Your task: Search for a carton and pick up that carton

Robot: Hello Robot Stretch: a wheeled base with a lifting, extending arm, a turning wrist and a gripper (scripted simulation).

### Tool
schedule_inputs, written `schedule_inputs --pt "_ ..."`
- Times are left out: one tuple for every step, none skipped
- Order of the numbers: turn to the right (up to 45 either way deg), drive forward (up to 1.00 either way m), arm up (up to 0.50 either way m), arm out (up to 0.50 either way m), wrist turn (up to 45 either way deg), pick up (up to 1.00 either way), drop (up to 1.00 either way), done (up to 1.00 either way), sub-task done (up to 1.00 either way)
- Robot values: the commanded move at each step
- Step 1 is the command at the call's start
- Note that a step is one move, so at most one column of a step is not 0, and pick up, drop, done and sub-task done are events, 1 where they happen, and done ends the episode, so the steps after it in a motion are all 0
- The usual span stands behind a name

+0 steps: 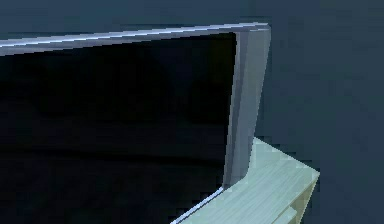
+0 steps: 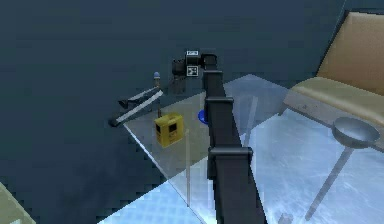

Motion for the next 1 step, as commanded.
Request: schedule_inputs --pt "0.0 0.00 0.00 0.00 45.0 0.00 0.00 0.00 0.00"
